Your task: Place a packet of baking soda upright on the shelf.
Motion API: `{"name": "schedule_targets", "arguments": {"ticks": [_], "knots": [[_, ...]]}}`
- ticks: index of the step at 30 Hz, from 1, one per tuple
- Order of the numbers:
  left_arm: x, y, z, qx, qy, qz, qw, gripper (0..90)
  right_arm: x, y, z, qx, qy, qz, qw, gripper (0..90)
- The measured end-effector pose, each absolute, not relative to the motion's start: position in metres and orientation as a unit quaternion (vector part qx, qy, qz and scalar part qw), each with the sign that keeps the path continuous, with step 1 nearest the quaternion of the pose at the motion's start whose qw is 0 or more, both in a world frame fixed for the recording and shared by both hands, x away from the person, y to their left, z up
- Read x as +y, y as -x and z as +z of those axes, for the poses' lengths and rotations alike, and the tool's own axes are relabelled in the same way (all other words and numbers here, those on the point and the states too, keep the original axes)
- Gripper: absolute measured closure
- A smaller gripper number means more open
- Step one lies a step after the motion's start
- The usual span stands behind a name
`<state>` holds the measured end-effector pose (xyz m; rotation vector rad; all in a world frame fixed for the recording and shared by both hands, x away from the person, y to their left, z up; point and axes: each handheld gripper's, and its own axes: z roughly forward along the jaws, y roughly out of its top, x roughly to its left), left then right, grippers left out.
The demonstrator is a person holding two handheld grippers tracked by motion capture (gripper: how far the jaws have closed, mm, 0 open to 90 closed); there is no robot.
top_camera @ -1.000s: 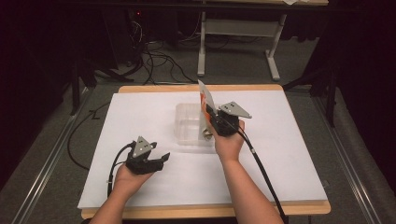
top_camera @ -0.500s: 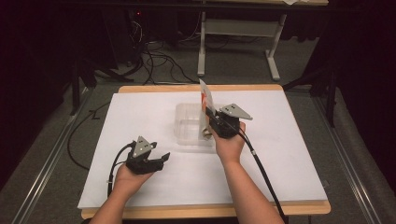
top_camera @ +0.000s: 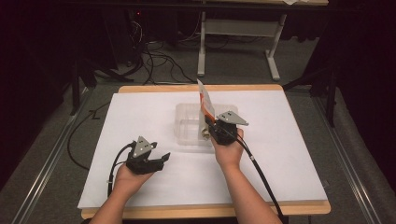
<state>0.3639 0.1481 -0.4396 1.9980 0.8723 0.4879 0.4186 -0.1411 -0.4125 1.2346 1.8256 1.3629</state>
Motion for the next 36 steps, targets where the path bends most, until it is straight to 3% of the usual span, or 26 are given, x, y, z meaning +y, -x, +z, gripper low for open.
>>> {"name": "schedule_targets", "arguments": {"ticks": [36], "knots": [[0.146, -0.364, -0.441, 0.350, -0.807, 0.194, 0.435, 34.1, -0.136, -0.409, -0.444, 0.694, -0.460, 0.492, 0.255, 89.8]]}}
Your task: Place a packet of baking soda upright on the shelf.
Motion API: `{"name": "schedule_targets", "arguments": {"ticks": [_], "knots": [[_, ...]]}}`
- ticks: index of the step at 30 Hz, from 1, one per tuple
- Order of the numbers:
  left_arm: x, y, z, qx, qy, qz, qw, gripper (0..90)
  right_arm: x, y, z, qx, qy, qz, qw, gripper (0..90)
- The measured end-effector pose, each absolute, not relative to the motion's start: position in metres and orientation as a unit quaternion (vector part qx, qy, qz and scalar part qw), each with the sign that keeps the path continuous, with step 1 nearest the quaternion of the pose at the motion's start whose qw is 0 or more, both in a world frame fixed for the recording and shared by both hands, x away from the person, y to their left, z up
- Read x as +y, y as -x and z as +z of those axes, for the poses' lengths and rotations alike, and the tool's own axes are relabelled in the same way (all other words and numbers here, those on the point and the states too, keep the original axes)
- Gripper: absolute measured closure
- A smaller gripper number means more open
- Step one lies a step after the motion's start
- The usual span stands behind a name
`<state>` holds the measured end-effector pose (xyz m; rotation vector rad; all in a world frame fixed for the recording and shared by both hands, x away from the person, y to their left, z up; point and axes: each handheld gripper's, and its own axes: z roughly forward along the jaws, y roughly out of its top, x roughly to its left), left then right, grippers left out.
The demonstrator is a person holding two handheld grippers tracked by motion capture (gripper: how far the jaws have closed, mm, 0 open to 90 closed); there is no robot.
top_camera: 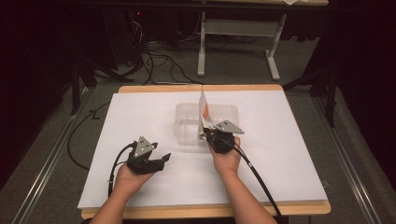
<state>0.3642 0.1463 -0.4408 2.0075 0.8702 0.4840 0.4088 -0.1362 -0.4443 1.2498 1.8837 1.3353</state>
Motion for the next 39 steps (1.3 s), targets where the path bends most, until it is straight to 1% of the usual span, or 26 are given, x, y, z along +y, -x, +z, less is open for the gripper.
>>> {"name": "schedule_targets", "arguments": {"ticks": [9, 12, 15, 17, 18, 20, 21, 22, 23, 24, 26, 28, 29, 33, 39], "knots": [[0.147, -0.364, -0.440, 0.350, -0.805, 0.195, 0.438, 34.2, -0.137, -0.407, -0.446, 0.698, -0.461, 0.486, 0.255, 88.4], [0.147, -0.364, -0.440, 0.351, -0.804, 0.194, 0.439, 34.2, -0.138, -0.407, -0.444, 0.701, -0.460, 0.483, 0.252, 85.2], [0.148, -0.364, -0.440, 0.350, -0.805, 0.194, 0.438, 34.2, -0.139, -0.407, -0.441, 0.703, -0.457, 0.485, 0.249, 77.1], [0.148, -0.365, -0.440, 0.350, -0.804, 0.195, 0.439, 34.1, -0.139, -0.407, -0.437, 0.700, -0.457, 0.488, 0.250, 69.4], [0.148, -0.365, -0.440, 0.350, -0.804, 0.195, 0.439, 34.1, -0.139, -0.407, -0.437, 0.700, -0.457, 0.488, 0.250, 69.4], [0.149, -0.365, -0.440, 0.350, -0.804, 0.195, 0.440, 34.1, -0.140, -0.406, -0.433, 0.699, -0.456, 0.492, 0.248, 61.0], [0.149, -0.365, -0.440, 0.349, -0.804, 0.196, 0.440, 34.1, -0.139, -0.405, -0.430, 0.701, -0.451, 0.494, 0.249, 51.6], [0.149, -0.365, -0.440, 0.348, -0.804, 0.196, 0.440, 34.1, -0.139, -0.404, -0.428, 0.704, -0.446, 0.493, 0.251, 47.0], [0.149, -0.365, -0.440, 0.348, -0.804, 0.196, 0.441, 34.1, -0.139, -0.403, -0.427, 0.706, -0.444, 0.491, 0.252, 43.0], [0.149, -0.365, -0.440, 0.348, -0.804, 0.196, 0.441, 34.1, -0.139, -0.403, -0.427, 0.706, -0.444, 0.491, 0.252, 43.0], [0.150, -0.366, -0.440, 0.349, -0.803, 0.197, 0.442, 34.1, -0.141, -0.397, -0.422, 0.710, -0.440, 0.491, 0.246, 36.6], [0.150, -0.366, -0.440, 0.349, -0.803, 0.197, 0.441, 34.1, -0.141, -0.394, -0.421, 0.711, -0.440, 0.491, 0.245, 36.0], [0.150, -0.367, -0.440, 0.351, -0.802, 0.197, 0.442, 34.1, -0.146, -0.386, -0.418, 0.715, -0.434, 0.491, 0.245, 35.1], [0.151, -0.367, -0.440, 0.352, -0.802, 0.198, 0.441, 34.1, -0.156, -0.375, -0.414, 0.717, -0.431, 0.493, 0.240, 34.9], [0.152, -0.369, -0.440, 0.356, -0.801, 0.199, 0.438, 34.1, -0.194, -0.344, -0.405, 0.719, -0.429, 0.489, 0.245, 35.1]]}}
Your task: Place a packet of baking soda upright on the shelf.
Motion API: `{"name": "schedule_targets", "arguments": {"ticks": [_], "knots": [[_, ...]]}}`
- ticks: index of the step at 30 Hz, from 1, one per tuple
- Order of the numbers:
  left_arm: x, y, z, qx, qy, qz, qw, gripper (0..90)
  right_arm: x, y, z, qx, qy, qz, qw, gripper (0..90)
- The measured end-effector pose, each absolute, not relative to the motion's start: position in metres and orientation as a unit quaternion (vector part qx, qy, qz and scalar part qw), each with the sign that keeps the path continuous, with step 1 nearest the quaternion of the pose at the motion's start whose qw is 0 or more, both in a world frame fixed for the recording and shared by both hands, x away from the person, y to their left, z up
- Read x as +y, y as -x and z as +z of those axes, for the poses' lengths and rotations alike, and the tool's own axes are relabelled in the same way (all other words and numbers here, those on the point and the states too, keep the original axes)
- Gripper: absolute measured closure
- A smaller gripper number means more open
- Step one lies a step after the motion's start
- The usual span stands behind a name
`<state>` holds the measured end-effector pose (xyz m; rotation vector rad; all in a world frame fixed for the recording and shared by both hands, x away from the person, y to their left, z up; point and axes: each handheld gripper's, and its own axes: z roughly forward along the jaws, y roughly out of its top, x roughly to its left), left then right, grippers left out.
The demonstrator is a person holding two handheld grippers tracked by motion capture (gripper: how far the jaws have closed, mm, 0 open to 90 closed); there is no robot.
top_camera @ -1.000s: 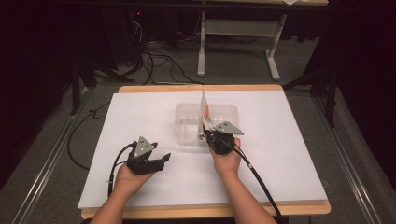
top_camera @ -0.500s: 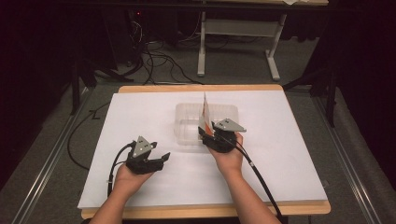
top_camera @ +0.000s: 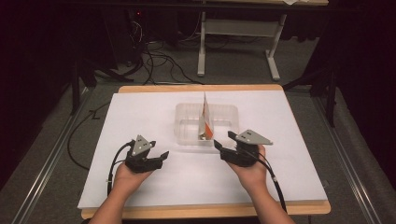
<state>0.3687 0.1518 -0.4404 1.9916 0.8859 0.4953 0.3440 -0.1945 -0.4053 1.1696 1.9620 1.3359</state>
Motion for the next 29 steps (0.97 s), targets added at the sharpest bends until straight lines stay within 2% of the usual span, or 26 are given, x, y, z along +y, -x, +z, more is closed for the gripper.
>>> {"name": "schedule_targets", "arguments": {"ticks": [6, 7, 13, 18, 22, 29], "knots": [[0.154, -0.370, -0.441, 0.361, -0.800, 0.198, 0.437, 33.9, -0.234, -0.324, -0.404, 0.718, -0.430, 0.472, 0.277, 36.7], [0.155, -0.370, -0.441, 0.362, -0.799, 0.198, 0.438, 33.9, -0.258, -0.316, -0.406, 0.714, -0.442, 0.457, 0.292, 36.8], [0.159, -0.370, -0.442, 0.372, -0.798, 0.197, 0.432, 33.8, -0.338, -0.288, -0.421, 0.675, -0.503, 0.428, 0.329, 38.9], [0.153, -0.371, -0.444, 0.375, -0.799, 0.197, 0.426, 33.8, -0.379, -0.287, -0.429, 0.657, -0.544, 0.390, 0.346, 38.7], [0.149, -0.368, -0.445, 0.367, -0.804, 0.198, 0.423, 33.7, -0.382, -0.293, -0.436, 0.656, -0.556, 0.396, 0.322, 38.7], [0.152, -0.368, -0.442, 0.364, -0.801, 0.195, 0.434, 33.6, -0.371, -0.294, -0.436, 0.673, -0.542, 0.386, 0.323, 36.3]]}}
